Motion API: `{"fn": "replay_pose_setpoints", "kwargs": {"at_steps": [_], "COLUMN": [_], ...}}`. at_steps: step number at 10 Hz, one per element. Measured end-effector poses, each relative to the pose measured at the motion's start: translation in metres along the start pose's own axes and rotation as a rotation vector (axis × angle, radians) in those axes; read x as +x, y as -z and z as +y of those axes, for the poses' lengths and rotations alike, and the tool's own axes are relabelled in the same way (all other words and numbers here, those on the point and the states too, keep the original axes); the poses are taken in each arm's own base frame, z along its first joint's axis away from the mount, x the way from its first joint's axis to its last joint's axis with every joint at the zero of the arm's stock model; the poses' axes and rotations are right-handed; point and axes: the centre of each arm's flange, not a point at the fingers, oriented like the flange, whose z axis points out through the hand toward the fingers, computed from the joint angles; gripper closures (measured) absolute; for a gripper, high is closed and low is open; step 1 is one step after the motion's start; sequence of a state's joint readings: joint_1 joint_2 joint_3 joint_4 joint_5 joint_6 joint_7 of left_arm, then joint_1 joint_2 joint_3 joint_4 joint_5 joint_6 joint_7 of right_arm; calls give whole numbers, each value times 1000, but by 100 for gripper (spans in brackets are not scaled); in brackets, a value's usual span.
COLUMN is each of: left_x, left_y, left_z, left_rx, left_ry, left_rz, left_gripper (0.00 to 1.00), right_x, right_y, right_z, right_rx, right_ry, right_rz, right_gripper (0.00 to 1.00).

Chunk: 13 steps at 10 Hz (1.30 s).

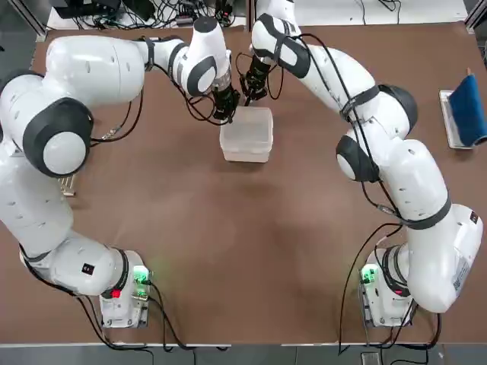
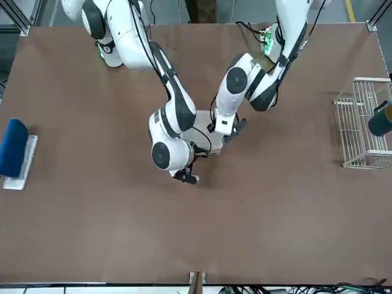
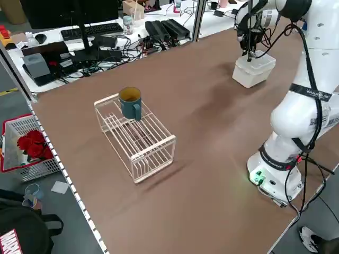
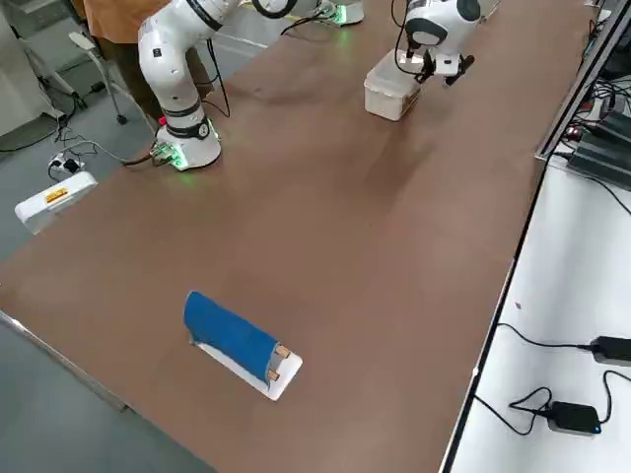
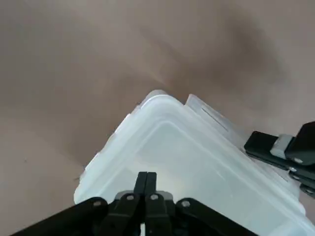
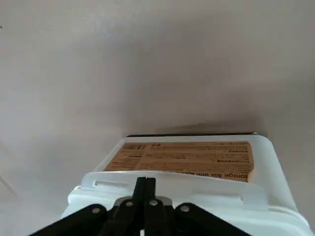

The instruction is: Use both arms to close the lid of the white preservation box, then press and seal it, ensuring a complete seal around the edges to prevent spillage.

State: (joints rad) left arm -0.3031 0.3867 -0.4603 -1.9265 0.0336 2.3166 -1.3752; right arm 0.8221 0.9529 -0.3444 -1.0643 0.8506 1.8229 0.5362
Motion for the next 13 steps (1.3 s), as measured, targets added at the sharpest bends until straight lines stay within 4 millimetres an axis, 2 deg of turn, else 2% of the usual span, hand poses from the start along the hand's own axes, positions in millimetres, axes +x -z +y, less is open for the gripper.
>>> {"fn": "replay_pose_setpoints", "kwargs": {"at_steps": [10, 13], "left_x": [-3, -3], "left_y": [0, 0], "left_z": [-1, -1], "left_rx": [-7, -7], "left_ry": [1, 1], "left_rz": [18, 19], "left_gripper": [99, 99], "right_x": [2, 9], "right_y": [0, 2], "right_z": [2, 9], "right_rx": [1, 1], "right_ry": [8, -2], "right_rz": [-2, 2], "right_gripper": [99, 99]}}
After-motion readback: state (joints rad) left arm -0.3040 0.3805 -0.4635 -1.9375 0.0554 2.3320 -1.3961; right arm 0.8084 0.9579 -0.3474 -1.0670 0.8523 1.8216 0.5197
